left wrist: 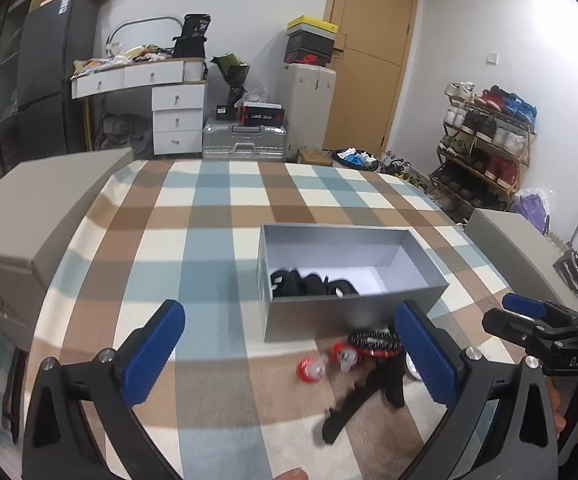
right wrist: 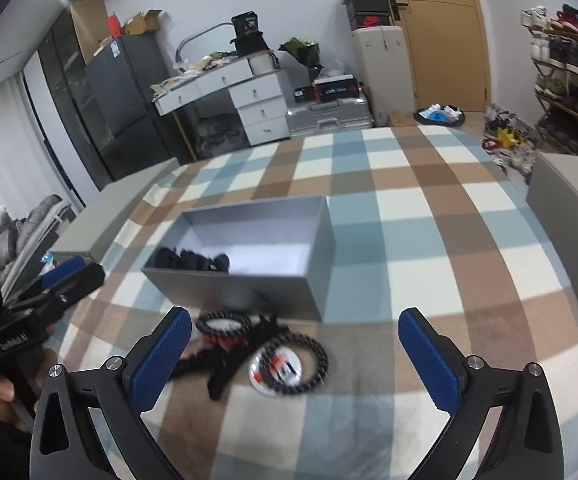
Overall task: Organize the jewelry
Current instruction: 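Lower the claw clip into the gray box and open the right gripper, then close the right gripper on the black beaded bracelet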
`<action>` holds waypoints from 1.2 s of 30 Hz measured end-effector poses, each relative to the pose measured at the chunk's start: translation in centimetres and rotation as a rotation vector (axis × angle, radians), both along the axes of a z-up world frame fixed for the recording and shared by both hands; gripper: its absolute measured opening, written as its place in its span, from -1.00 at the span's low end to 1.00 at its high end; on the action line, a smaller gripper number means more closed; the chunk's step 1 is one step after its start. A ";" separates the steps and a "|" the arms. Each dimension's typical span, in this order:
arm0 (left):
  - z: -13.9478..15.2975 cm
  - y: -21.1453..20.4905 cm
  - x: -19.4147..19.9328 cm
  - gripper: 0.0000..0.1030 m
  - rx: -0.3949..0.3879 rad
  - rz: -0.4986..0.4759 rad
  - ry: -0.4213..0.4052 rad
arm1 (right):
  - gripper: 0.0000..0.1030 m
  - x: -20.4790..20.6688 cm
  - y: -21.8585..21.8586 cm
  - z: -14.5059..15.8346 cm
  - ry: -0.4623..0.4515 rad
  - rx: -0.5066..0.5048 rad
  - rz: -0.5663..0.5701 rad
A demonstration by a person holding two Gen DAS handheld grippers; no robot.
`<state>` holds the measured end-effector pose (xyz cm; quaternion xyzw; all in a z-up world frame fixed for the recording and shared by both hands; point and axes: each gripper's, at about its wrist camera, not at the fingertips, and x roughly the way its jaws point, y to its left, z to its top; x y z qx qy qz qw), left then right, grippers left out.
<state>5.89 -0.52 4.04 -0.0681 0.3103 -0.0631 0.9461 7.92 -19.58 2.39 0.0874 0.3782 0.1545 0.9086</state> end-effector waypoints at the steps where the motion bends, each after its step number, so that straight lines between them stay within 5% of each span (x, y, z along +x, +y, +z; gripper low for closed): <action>1: -0.3 0.1 -0.1 0.98 -0.003 0.002 0.006 | 1.00 -0.3 -0.1 -0.3 0.006 -0.011 0.001; 12: -4.1 -0.7 -0.9 0.98 0.016 -0.014 0.085 | 0.97 -1.0 0.5 -3.5 0.115 -0.048 0.069; 19: -4.9 -0.3 -1.2 0.98 0.019 -0.024 0.087 | 0.44 -0.2 2.1 -4.6 0.141 -0.085 0.130; 24: -5.2 -0.3 -1.4 0.98 0.008 -0.029 0.101 | 0.32 -0.6 3.1 -4.2 0.111 -0.112 0.176; 31: -5.4 -0.6 -1.5 0.98 0.017 -0.035 0.112 | -0.46 -0.3 4.7 -4.6 0.113 -0.161 0.232; 36: -5.3 -0.7 -1.5 0.98 0.020 -0.035 0.112 | -0.49 0.1 5.5 -4.8 0.111 -0.195 0.244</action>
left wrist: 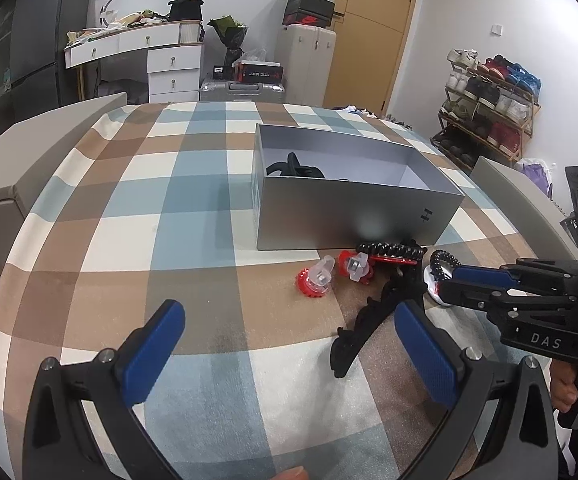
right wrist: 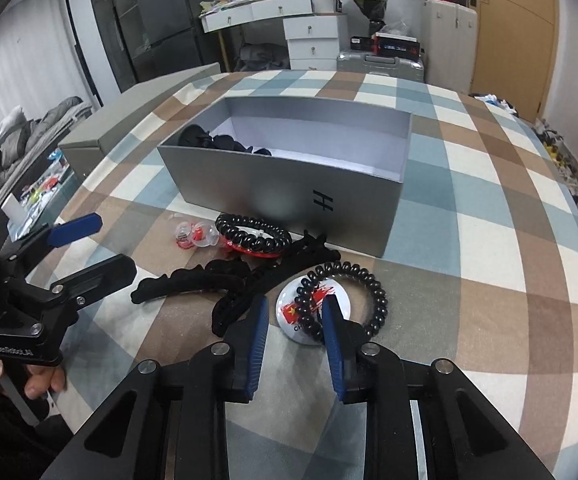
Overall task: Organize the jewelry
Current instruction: 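Close the right gripper on the black beaded bracelet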
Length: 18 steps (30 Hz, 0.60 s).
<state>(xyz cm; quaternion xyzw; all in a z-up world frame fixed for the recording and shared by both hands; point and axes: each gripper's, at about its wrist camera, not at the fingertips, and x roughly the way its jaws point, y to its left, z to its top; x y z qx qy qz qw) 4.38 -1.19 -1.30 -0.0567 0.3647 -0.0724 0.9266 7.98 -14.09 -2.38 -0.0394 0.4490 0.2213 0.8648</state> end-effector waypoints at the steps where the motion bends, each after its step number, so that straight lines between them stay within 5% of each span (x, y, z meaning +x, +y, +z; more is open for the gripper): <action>1: 0.0 0.0 0.1 0.98 0.001 -0.001 0.000 | -0.50 0.1 0.1 -0.2 0.007 -0.009 0.001; 11: -0.1 0.0 0.2 0.98 -0.006 -0.001 0.015 | -0.82 0.1 1.0 -0.5 -0.026 -0.086 0.010; 18: -0.2 -0.2 0.3 0.98 0.004 -0.008 0.031 | -0.83 -1.5 -0.2 0.5 -0.090 -0.002 0.000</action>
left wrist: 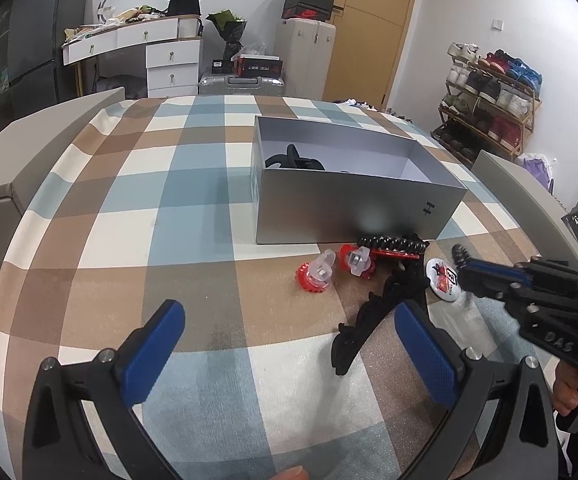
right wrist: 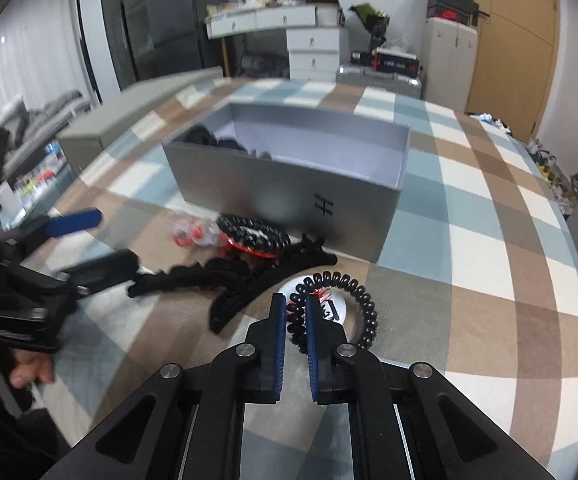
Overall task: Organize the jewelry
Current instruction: 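Close the right gripper on the black beaded bracelet, then lift the bracelet with the right gripper while the left gripper grasps a black hair clip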
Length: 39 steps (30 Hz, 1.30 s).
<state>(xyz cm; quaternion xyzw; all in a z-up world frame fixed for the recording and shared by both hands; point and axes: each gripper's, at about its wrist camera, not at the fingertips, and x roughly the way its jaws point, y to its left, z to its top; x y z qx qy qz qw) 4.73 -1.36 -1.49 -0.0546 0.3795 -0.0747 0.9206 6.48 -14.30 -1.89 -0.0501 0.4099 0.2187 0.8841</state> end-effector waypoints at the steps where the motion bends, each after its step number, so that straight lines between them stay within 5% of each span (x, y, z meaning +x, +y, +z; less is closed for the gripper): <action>1: 0.0 -0.1 0.1 0.98 0.001 -0.005 0.009 | -0.83 -0.3 -0.4 0.3 -0.008 0.030 -0.003; 6: -0.6 -0.9 0.9 0.94 0.036 -0.045 0.100 | -0.83 -1.1 -2.4 1.5 -0.019 0.149 -0.033; 13: -0.8 -2.8 0.8 0.71 0.117 -0.140 0.109 | -0.83 -1.5 -3.0 1.4 -0.006 0.169 -0.048; 18: -1.1 -4.4 1.0 0.17 0.206 -0.204 0.095 | -0.83 -1.7 -3.1 1.8 -0.020 0.180 -0.044; 22: -1.0 -4.6 1.5 -0.17 0.186 -0.244 0.095 | -0.83 -2.1 -3.3 2.1 -0.032 0.185 -0.042; 26: -0.8 -4.8 1.3 -0.78 0.159 -0.274 0.095 | -0.83 -2.4 -3.5 2.3 -0.037 0.202 -0.041; 35: 0.2 -4.3 -0.5 -0.79 0.085 -0.286 0.066 | -0.83 -2.8 -3.2 2.8 -0.053 0.217 -0.029; 39: 1.0 -3.4 -0.7 -0.79 -0.011 -0.258 0.043 | -0.83 -2.9 -2.9 3.0 -0.054 0.218 -0.015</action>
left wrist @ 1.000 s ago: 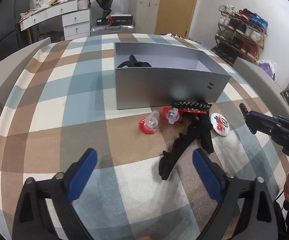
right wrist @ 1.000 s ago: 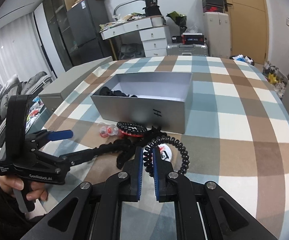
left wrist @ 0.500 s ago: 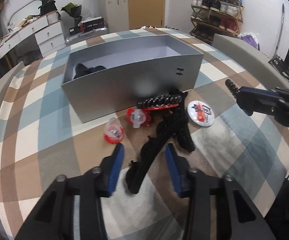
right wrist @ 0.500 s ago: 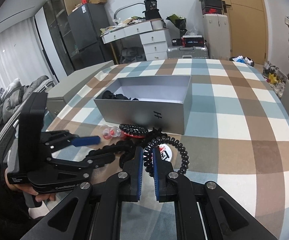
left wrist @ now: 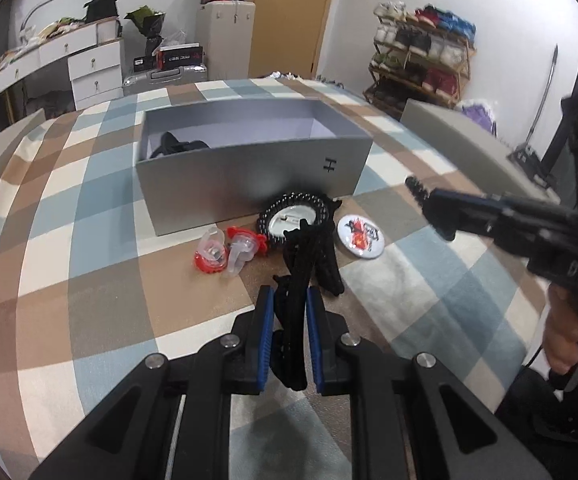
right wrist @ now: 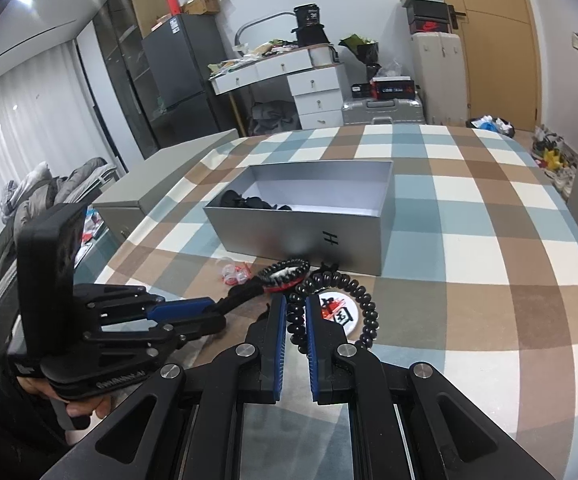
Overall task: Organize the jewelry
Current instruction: 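Lift the bracelet with the right gripper while the left gripper grasps a black hair clip, then carry both items over the gray box and open both grippers inside it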
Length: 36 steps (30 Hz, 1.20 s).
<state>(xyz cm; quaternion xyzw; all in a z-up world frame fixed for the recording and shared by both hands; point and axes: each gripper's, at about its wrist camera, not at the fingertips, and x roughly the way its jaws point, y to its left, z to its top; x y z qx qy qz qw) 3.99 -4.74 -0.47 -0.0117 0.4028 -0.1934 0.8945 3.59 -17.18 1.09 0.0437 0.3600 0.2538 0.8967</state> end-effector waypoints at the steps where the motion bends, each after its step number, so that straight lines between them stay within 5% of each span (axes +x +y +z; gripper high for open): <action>1: 0.2 0.1 0.0 -0.79 -0.023 0.008 -0.007 | -0.83 -0.1 0.2 0.1 -0.007 -0.005 0.011; 14: 4.8 2.5 2.3 -0.79 -0.117 0.165 -0.186 | -0.83 2.4 1.0 3.5 -0.113 0.085 -0.038; 22: 4.5 3.4 4.4 -0.79 -0.114 0.227 -0.200 | -0.82 5.7 0.1 4.5 -0.097 0.236 -0.092; 36: 3.5 1.6 6.5 -0.79 -0.020 0.203 -0.191 | -0.83 8.8 1.3 1.6 0.002 0.272 -0.124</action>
